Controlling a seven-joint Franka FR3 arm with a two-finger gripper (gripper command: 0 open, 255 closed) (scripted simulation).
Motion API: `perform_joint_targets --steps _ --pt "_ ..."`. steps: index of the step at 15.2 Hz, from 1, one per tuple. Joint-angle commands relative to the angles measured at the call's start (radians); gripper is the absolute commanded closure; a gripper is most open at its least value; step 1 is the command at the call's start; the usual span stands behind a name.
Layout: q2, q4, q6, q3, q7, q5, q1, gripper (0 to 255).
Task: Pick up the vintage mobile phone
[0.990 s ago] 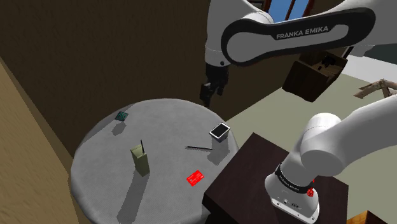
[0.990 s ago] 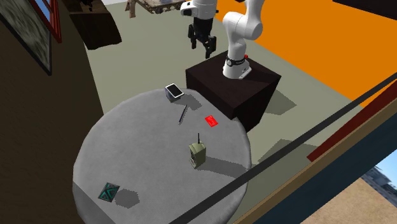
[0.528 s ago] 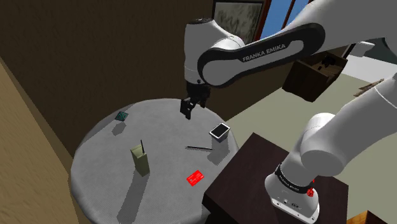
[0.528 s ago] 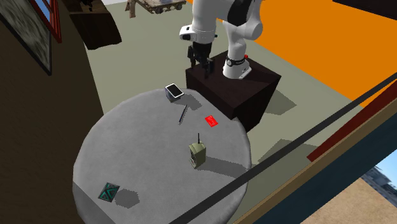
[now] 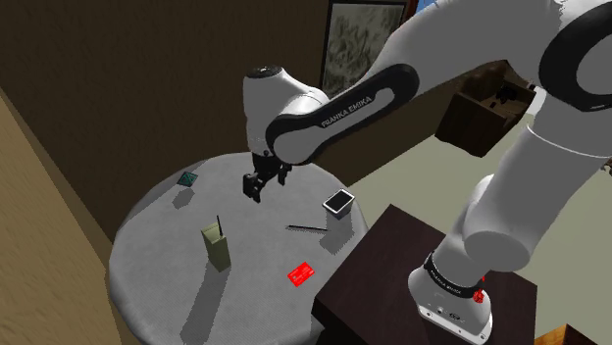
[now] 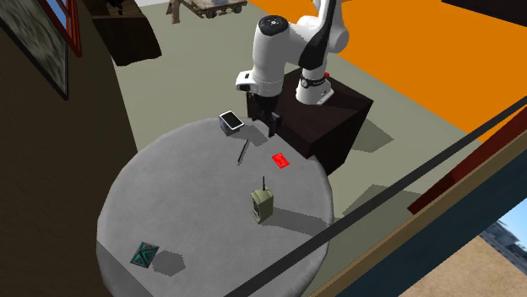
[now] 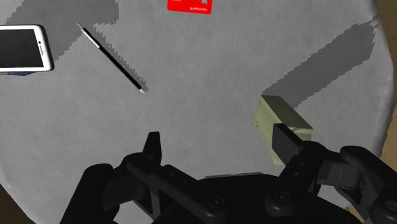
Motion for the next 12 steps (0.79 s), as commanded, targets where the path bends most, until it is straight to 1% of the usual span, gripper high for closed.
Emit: perform_joint_targets --steps 1,5,9,12 --pt "0.075 0.039 0.033 0.007 0.05 -0.035 0.008 0" --pt "0.234 0.148 0.076 0.003 0.146 -0.112 0.04 0" --pt "0.391 0.279 0.098 -0.018 0.224 -0.176 0.088 0" --pt "0.509 0.393 0.102 -0.039 0.268 -0.21 0.128 0"
